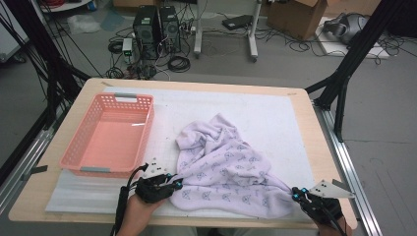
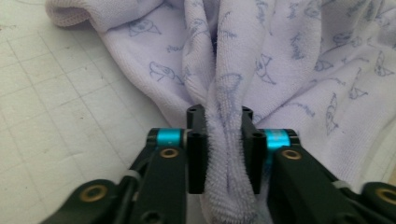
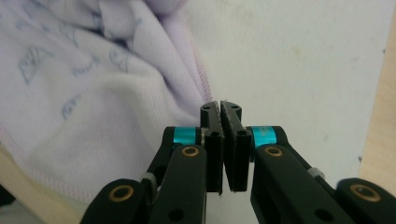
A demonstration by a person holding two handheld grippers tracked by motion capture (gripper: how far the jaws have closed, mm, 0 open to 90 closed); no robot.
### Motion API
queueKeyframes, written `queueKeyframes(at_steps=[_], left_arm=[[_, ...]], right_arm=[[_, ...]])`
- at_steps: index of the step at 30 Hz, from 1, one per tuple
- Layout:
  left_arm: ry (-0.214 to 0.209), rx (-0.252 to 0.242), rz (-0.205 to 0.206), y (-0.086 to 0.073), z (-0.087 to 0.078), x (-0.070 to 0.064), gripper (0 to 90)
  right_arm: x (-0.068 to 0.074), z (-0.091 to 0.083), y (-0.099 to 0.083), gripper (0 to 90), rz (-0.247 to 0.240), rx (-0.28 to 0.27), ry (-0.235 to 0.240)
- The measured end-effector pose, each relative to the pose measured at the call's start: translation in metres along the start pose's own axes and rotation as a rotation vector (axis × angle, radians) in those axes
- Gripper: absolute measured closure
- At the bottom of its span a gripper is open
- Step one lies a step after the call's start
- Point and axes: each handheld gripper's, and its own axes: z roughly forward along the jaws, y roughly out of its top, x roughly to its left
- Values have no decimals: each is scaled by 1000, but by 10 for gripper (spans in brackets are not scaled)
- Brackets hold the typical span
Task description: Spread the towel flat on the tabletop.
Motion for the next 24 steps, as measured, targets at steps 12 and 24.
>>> queueKeyframes(at_steps=[12, 24], left_arm=[[40, -40, -75, 45, 34, 36, 439], [75, 69, -25, 47, 75, 37, 428]], right_arm=[[-21, 88, 63, 624, 70, -6, 143], [17, 127, 85, 853, -39, 64, 302]])
